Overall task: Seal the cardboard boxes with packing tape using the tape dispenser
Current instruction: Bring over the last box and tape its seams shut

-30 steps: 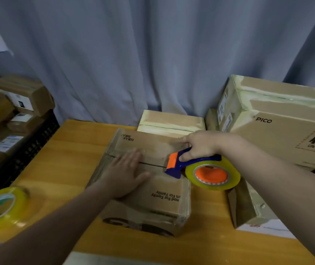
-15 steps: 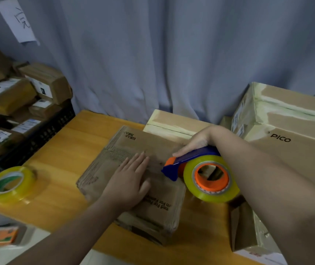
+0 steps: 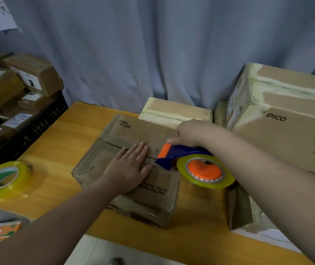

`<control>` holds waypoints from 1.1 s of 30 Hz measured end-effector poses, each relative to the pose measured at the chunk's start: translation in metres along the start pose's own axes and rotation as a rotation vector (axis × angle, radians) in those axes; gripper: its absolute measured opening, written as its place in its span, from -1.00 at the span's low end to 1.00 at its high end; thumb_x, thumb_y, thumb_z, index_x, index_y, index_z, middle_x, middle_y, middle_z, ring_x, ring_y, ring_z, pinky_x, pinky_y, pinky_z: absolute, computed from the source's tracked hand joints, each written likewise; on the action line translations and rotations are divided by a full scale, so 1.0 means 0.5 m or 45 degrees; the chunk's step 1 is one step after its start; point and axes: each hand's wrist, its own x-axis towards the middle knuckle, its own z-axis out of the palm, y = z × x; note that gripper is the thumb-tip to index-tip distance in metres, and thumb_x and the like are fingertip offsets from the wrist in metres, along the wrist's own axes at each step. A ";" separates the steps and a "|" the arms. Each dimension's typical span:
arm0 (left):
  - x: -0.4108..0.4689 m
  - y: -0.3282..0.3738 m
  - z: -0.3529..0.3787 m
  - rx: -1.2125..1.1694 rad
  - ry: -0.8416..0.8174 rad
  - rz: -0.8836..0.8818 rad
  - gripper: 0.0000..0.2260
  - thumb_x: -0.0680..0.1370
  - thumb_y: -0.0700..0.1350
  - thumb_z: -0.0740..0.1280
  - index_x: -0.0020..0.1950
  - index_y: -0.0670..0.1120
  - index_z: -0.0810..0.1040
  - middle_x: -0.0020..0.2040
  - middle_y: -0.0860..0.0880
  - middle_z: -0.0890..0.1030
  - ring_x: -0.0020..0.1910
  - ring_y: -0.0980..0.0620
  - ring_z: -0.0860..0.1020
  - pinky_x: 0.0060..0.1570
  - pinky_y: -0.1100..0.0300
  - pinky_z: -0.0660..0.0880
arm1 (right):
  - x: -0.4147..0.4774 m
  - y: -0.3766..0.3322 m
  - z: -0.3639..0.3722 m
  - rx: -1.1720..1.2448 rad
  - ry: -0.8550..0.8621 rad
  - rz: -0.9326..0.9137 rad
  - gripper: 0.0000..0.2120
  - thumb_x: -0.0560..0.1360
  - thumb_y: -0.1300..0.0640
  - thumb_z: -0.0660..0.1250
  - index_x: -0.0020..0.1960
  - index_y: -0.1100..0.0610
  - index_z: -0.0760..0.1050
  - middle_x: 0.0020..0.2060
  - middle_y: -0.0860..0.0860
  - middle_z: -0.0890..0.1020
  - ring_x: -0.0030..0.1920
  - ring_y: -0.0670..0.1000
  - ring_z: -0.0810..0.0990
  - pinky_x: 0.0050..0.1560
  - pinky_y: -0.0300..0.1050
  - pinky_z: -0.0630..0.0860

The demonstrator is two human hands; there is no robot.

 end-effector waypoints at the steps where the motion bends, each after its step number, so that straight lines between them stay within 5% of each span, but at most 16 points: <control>1: 0.000 0.000 0.000 0.002 0.001 -0.001 -0.38 0.56 0.29 -0.23 0.56 0.05 -0.21 0.55 0.09 -0.21 0.50 0.17 -0.24 0.49 0.11 -0.22 | -0.019 0.005 0.006 0.036 0.072 -0.030 -0.37 0.49 -0.40 0.10 0.23 0.09 0.48 0.13 0.04 0.57 0.12 0.12 0.51 0.09 -0.03 0.43; 5: -0.001 0.004 -0.004 0.012 -0.008 -0.006 -0.42 0.61 0.25 -0.16 0.56 0.04 -0.20 0.56 0.07 -0.19 0.52 0.15 -0.21 0.49 0.10 -0.20 | -0.094 0.030 0.009 0.114 0.012 -0.193 -0.17 0.26 -0.57 0.18 0.44 -0.25 0.25 0.06 -0.14 0.45 0.10 0.03 0.47 0.08 -0.04 0.48; 10: 0.002 0.007 -0.011 0.016 -0.047 -0.009 -0.43 0.62 0.22 -0.14 0.56 0.02 -0.20 0.56 0.05 -0.20 0.52 0.13 -0.20 0.49 0.08 -0.19 | -0.111 0.010 0.031 -0.263 0.172 -0.322 -0.26 0.41 -0.20 0.33 0.48 -0.37 0.03 0.20 -0.07 0.38 0.09 0.03 0.44 -0.21 -0.11 0.35; 19: -0.006 0.004 -0.013 0.002 -0.062 0.003 -0.41 0.61 0.23 -0.13 0.57 0.01 -0.17 0.56 0.07 -0.19 0.52 0.14 -0.19 0.48 0.06 -0.21 | -0.145 0.112 0.101 0.143 0.030 -0.176 -0.31 0.41 -0.05 0.41 0.43 -0.37 0.19 -0.11 -0.08 0.47 -0.17 -0.07 0.47 -0.26 -0.23 0.39; 24: -0.008 0.044 -0.024 0.059 -0.052 -0.050 -0.25 0.53 0.36 -0.19 0.56 -0.08 -0.19 0.57 -0.04 -0.18 0.54 0.03 -0.19 0.50 0.00 -0.18 | -0.135 0.130 0.130 0.320 0.035 -0.165 -0.33 0.43 0.00 0.43 0.42 -0.36 0.22 -0.11 -0.12 0.49 -0.18 -0.11 0.48 -0.29 -0.28 0.35; 27: -0.013 0.125 -0.017 0.044 -0.064 0.150 -0.16 0.46 0.43 -0.22 0.56 -0.10 -0.21 0.57 -0.06 -0.19 0.53 0.01 -0.22 0.50 -0.02 -0.20 | -0.132 0.139 0.135 0.379 0.019 -0.181 -0.32 0.42 -0.01 0.43 0.40 -0.40 0.21 -0.05 -0.09 0.52 -0.14 -0.10 0.50 -0.20 -0.22 0.43; 33: -0.016 0.139 -0.001 0.085 -0.035 0.165 -0.19 0.54 0.29 0.07 0.55 -0.13 -0.24 0.56 -0.08 -0.22 0.53 0.01 -0.23 0.48 0.02 -0.23 | -0.120 0.122 0.138 0.358 0.047 -0.205 -0.30 0.40 -0.05 0.43 0.40 -0.42 0.19 -0.08 -0.10 0.55 -0.19 -0.09 0.49 -0.20 -0.18 0.45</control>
